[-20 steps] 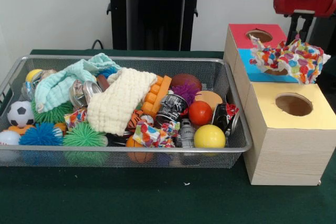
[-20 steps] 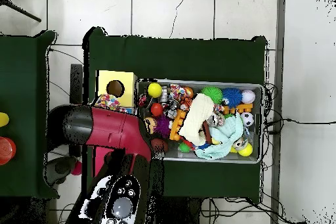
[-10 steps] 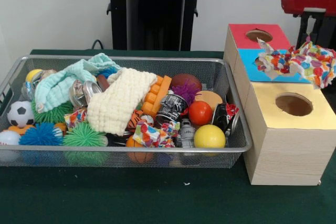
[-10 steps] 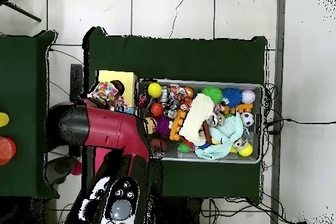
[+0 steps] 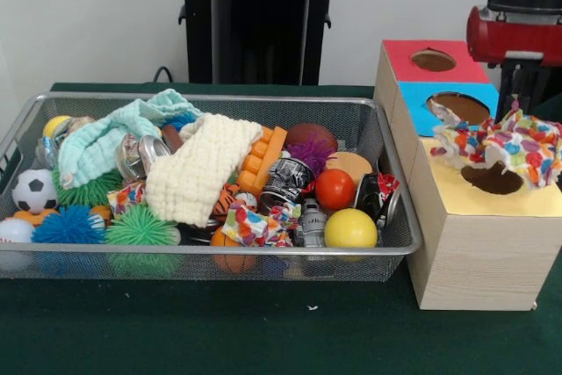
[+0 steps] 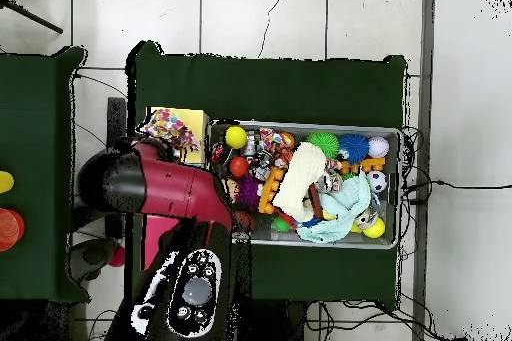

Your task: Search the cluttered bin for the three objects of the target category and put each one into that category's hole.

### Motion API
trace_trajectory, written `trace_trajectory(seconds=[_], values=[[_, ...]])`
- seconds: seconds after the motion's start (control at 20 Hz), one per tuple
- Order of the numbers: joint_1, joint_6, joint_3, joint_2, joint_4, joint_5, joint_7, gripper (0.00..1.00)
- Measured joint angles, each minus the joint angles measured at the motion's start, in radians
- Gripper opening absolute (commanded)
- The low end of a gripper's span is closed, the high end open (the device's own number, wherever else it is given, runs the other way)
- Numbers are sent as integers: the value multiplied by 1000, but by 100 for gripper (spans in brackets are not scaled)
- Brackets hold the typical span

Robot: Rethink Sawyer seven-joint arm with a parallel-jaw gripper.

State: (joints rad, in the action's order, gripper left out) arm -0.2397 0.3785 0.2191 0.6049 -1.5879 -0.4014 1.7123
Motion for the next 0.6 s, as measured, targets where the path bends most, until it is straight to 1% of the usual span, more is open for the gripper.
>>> trace_trajectory(seconds=[0.2, 0.6], values=[[8, -4, -14, -20, 0, 0, 0, 0], [8, -4, -14, -36, 0, 0, 0, 0]])
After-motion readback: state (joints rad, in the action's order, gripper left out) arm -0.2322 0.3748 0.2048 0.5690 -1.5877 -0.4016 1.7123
